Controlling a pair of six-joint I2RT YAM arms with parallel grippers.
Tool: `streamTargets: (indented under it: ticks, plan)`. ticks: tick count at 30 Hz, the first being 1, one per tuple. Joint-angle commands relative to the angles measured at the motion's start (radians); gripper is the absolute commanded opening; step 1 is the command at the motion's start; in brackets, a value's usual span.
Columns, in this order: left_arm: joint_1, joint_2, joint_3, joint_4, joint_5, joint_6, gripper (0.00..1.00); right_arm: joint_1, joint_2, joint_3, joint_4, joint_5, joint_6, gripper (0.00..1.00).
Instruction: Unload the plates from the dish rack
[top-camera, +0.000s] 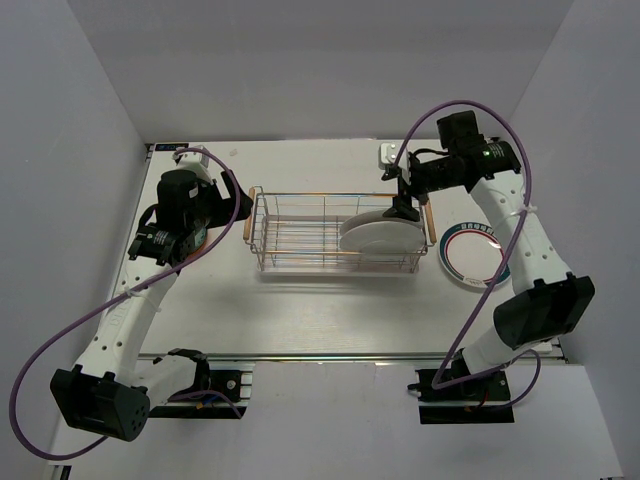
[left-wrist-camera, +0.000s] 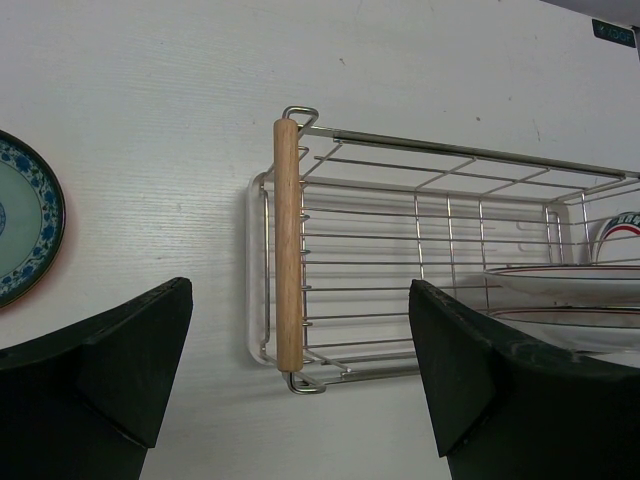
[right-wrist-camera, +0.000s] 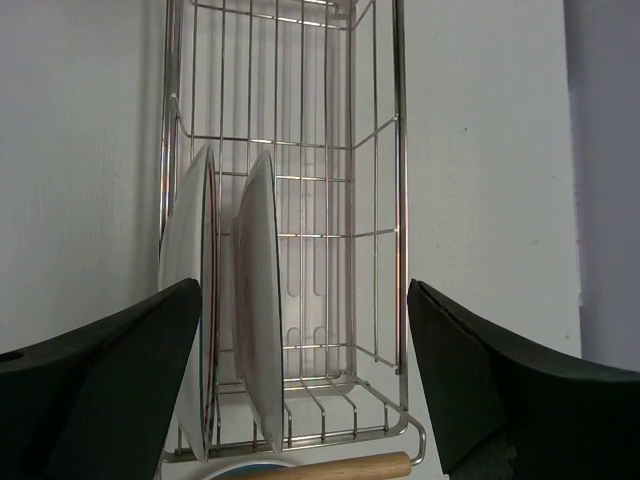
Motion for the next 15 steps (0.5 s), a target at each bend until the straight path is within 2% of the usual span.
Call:
streamTargets:
  ticks: [1, 9, 15]
  plan:
    - [-0.005, -0.02, 0.016, 0.007, 0.012, 0.009, 0.98, 0.003, 0.038, 0.024, -0.044, 0.007, -0.014, 0.89]
    - [-0.005, 0.0, 0.018, 0.008, 0.013, 0.009, 0.98, 0.006, 0.052, -0.038, 0.003, 0.044, -0.01, 0.89]
    - [-0.005, 0.004, 0.021, 0.008, 0.015, 0.009, 0.98, 0.005, 0.063, -0.061, -0.009, 0.048, -0.033, 0.81]
